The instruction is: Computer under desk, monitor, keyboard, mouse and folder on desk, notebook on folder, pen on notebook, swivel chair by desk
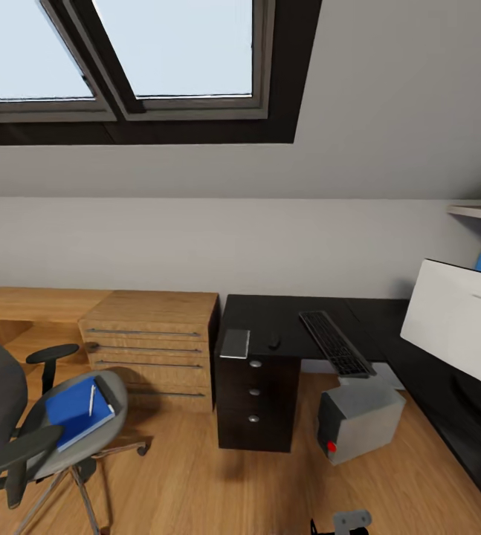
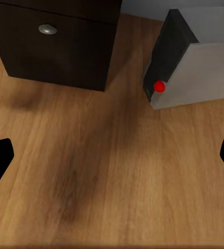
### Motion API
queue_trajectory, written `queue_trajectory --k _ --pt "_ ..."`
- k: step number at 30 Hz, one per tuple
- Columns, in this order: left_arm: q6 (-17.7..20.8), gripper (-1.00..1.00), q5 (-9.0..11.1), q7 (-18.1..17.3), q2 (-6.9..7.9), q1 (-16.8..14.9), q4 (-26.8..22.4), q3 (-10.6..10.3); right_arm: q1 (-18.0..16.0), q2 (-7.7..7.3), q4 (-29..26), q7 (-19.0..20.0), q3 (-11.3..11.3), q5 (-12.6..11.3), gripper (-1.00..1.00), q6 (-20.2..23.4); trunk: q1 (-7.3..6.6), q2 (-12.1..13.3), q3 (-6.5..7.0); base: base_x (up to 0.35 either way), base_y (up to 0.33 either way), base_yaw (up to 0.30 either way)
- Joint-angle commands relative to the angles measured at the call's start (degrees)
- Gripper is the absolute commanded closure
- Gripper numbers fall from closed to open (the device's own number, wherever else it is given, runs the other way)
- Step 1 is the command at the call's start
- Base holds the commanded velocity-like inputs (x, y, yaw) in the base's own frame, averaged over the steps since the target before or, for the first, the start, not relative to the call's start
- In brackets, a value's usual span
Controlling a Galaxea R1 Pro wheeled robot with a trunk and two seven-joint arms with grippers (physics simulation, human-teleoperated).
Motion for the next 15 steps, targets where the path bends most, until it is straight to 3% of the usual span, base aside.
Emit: queue_trajectory --k 1,8,15 --pt "-0.3 -1.00 0.6 0.3 0.01 -0.1 0.0 -0.5 0.0 0.01 0.0 -0.4 0.5 -0.1 -1.00 0.0 0.00 0.0 -0.07 -0.029 -0.002 -0.046" --pt "-1.6 -1.00 0.3 0.2 -0.05 0.0 0.0 -0.7 0.0 0.17 0.0 -0.3 0.5 -0.1 -1.00 -0.1 0.00 0.0 -0.07 -0.012 -0.001 -0.166" --pt "-3.1 -1.00 0.4 0.3 -0.07 -0.1 0.1 -0.7 0.0 0.25 0.0 -0.2 0.6 -0.1 -1.00 -0.1 -1.54 2.8 1.18 -0.002 0.000 -0.121"
